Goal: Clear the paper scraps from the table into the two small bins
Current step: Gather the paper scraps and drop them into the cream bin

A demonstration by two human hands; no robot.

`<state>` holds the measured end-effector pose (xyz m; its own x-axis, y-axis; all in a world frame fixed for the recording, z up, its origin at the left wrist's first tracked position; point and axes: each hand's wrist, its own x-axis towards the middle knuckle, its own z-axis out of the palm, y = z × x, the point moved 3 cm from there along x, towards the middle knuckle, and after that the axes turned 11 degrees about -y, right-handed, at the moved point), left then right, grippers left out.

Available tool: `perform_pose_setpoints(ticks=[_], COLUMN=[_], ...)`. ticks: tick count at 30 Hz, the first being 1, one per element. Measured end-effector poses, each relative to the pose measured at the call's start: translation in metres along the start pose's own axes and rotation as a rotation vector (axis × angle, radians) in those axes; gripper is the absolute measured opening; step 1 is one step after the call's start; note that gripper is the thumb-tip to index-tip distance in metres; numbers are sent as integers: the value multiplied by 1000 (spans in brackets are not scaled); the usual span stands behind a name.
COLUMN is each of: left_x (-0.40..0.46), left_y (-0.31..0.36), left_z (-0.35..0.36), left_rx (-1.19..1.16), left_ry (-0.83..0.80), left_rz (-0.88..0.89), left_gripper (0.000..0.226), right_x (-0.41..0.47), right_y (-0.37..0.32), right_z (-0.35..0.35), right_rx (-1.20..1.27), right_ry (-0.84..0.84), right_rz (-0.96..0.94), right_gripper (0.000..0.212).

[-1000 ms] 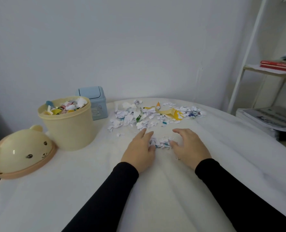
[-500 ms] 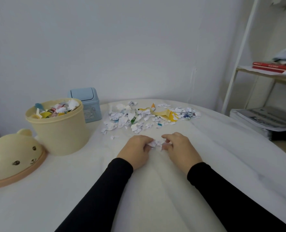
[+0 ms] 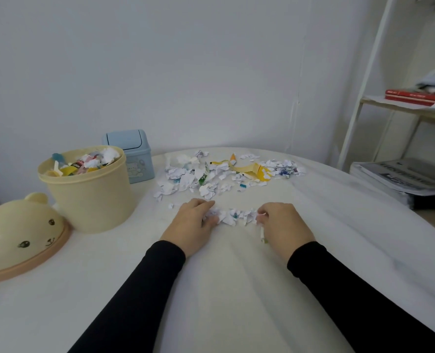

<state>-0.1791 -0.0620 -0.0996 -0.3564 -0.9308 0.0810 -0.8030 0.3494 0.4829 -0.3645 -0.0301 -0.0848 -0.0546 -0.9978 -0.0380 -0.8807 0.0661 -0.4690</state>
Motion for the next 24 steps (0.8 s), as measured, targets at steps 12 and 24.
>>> perform_pose_setpoints(ticks=[12,24], left_x=[4,1], left_y=[27,6], left_z=[17,2], left_rx=[51,50], left_ry=[30,170], left_rz=[11,-12], left_gripper=[55,37], right_x=[13,23], right_y=[-3,8], right_z=[12,6], right_rx=[-58,-146], right_ry=[35,-172], right_rz=[-113,-324], right_gripper=[20,48])
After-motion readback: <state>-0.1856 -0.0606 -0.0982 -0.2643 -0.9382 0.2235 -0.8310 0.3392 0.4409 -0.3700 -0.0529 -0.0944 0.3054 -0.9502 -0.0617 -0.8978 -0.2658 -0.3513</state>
